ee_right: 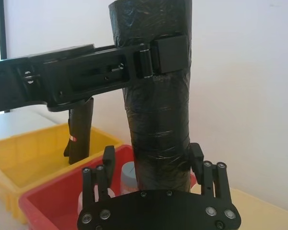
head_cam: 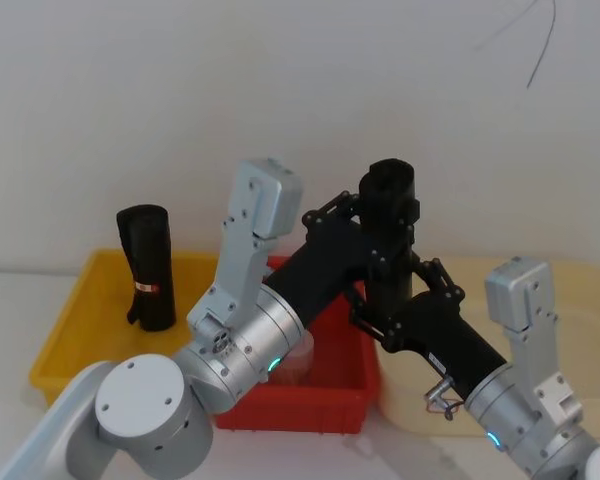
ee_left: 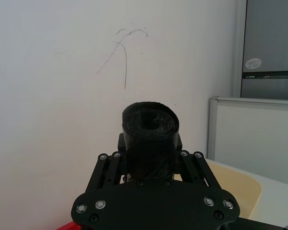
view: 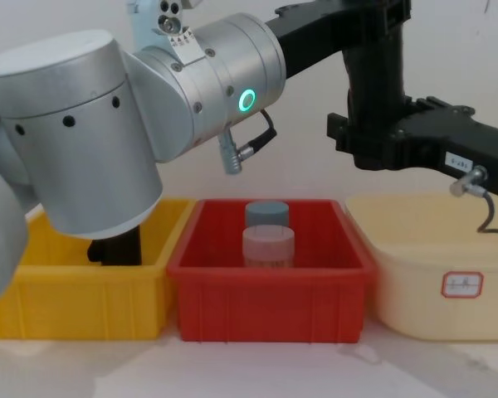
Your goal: Pick up the garbage bag with the one hand and transfer it to the other hand.
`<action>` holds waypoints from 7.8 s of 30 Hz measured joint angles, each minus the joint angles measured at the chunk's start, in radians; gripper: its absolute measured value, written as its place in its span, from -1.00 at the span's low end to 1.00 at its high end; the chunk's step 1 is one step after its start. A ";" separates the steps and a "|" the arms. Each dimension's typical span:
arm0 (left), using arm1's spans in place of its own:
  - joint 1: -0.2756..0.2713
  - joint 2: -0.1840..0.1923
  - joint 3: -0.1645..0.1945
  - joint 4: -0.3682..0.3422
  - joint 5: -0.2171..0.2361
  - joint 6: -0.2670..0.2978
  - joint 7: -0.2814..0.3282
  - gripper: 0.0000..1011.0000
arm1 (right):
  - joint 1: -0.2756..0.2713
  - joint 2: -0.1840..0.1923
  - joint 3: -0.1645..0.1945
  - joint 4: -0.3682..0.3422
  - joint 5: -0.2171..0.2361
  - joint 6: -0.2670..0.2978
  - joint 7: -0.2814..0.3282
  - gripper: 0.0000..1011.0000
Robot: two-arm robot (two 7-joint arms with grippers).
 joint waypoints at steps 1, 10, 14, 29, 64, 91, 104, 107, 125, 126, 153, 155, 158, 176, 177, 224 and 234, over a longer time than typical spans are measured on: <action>0.000 0.000 0.000 0.000 0.000 0.000 0.000 -0.05 | 0.000 0.000 0.000 0.000 0.000 0.000 0.000 0.87; 0.000 0.000 0.000 0.000 0.000 0.000 0.000 -0.05 | 0.007 -0.015 0.001 0.008 -0.010 0.013 -0.003 0.33; 0.000 0.000 0.000 0.000 0.000 0.000 0.000 -0.05 | 0.007 -0.020 0.004 0.008 -0.011 0.016 -0.005 0.12; 0.000 0.000 0.000 0.000 0.000 0.000 0.000 0.18 | -0.003 -0.029 0.021 -0.002 -0.016 0.027 -0.019 0.11; 0.000 0.000 0.000 0.000 0.000 0.000 0.000 0.98 | -0.059 -0.048 0.202 -0.021 0.069 0.170 -0.140 0.11; 0.000 0.000 0.000 0.000 0.000 0.000 0.000 0.98 | -0.075 -0.045 0.242 -0.025 0.070 0.219 -0.147 0.98; 0.000 0.000 0.000 0.000 0.000 0.000 0.000 0.98 | -0.087 -0.037 0.214 -0.133 0.081 0.186 -0.107 0.98; 0.000 0.000 0.000 0.000 0.000 0.000 0.000 0.98 | -0.091 -0.034 0.205 -0.159 0.089 0.186 -0.097 0.98; 0.057 0.033 -0.044 -0.073 0.065 0.010 0.087 0.98 | -0.121 -0.027 0.136 -0.224 0.138 0.234 -0.042 0.98; 0.067 0.038 -0.053 -0.084 0.072 0.012 0.097 0.98 | -0.121 -0.027 0.130 -0.224 0.141 0.238 -0.039 0.98; 0.216 0.128 -0.234 -0.243 0.162 0.042 0.258 0.98 | -0.052 -0.005 0.027 -0.159 0.153 0.278 0.024 0.98; 0.222 0.131 -0.242 -0.248 0.164 0.043 0.263 0.98 | -0.038 0.002 0.010 -0.150 0.145 0.283 0.035 0.98; 0.228 0.135 -0.251 -0.255 0.167 0.044 0.268 0.98 | -0.016 0.011 -0.011 -0.132 0.132 0.292 0.051 0.98; 0.245 0.146 -0.274 -0.271 0.175 0.047 0.284 0.98 | 0.129 0.021 -0.130 0.035 0.086 0.346 0.139 0.98; 0.245 0.146 -0.274 -0.271 0.175 0.047 0.284 0.98 | 0.136 0.020 -0.133 0.043 0.086 0.347 0.141 0.98; 0.249 0.149 -0.280 -0.275 0.177 0.048 0.288 0.98 | 0.278 0.001 -0.210 0.298 0.099 0.340 0.187 0.98; 0.249 0.149 -0.280 -0.275 0.177 0.048 0.288 0.98 | 0.295 -0.008 -0.224 0.325 0.102 0.337 0.187 0.98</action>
